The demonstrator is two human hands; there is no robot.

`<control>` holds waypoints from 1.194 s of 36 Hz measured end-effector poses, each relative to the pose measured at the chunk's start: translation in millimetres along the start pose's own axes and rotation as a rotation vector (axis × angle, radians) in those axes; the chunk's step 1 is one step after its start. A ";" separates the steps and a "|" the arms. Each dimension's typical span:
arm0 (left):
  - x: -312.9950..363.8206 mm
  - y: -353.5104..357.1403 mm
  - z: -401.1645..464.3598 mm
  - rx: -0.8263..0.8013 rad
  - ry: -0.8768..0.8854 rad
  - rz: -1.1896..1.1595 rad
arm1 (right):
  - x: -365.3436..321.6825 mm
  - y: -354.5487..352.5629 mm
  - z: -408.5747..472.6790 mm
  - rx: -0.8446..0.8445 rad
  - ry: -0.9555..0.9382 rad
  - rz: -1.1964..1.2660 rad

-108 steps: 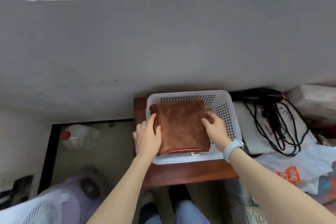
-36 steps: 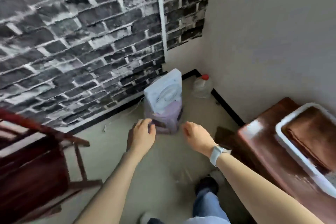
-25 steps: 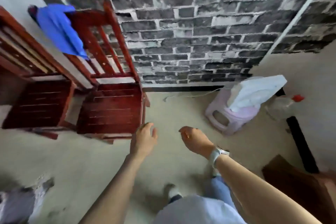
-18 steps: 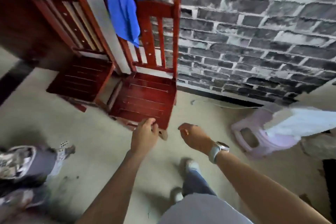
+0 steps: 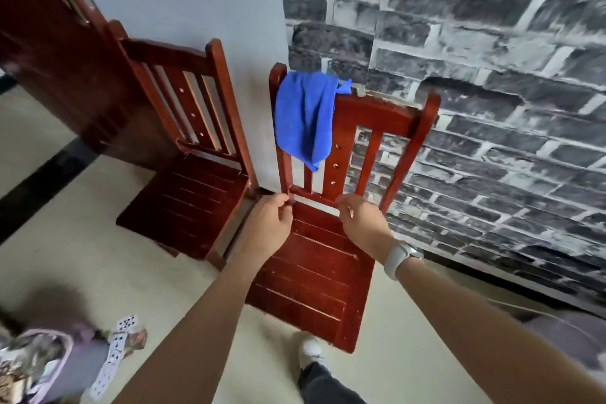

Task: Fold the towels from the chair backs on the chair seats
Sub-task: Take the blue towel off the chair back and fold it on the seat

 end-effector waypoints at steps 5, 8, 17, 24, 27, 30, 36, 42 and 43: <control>6.5 -51.5 84.6 0.062 0.042 -0.015 | -53.8 -52.1 101.1 0.222 -0.033 -0.030; 11.4 -75.8 119.2 0.079 0.075 -0.023 | -82.3 -77.2 145.6 0.343 -0.062 -0.120; 14.6 -107.1 181.3 0.060 0.197 -0.071 | -100.9 -60.9 212.2 0.201 0.060 -0.402; 18.8 -110.8 207.0 -0.030 0.327 -0.127 | -114.6 -86.3 201.5 0.287 0.072 -0.101; 35.8 -115.0 215.9 -0.041 0.406 -0.154 | -126.4 -119.7 186.7 0.351 0.044 -0.049; 66.5 -121.8 221.2 -0.039 0.492 -0.216 | -141.1 -164.4 166.0 0.441 0.011 -0.059; 162.6 -155.7 207.3 0.042 0.771 -0.407 | -182.0 -247.0 110.2 0.521 -0.148 -0.090; 231.1 -130.7 177.5 -0.545 0.801 -0.640 | -198.0 -265.5 59.6 0.438 -0.210 -0.109; 238.0 -123.5 171.5 -0.611 0.788 -0.643 | -197.0 -267.3 52.6 0.448 -0.213 -0.111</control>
Point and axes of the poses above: each hand's wrist, its own z-axis towards the middle knuckle, its own y-axis out of the palm, x = y × z, the point moved 9 cm from there along z, towards the middle knuckle, and after that the axes turned 1 degree about y, right-handed, at the moved point
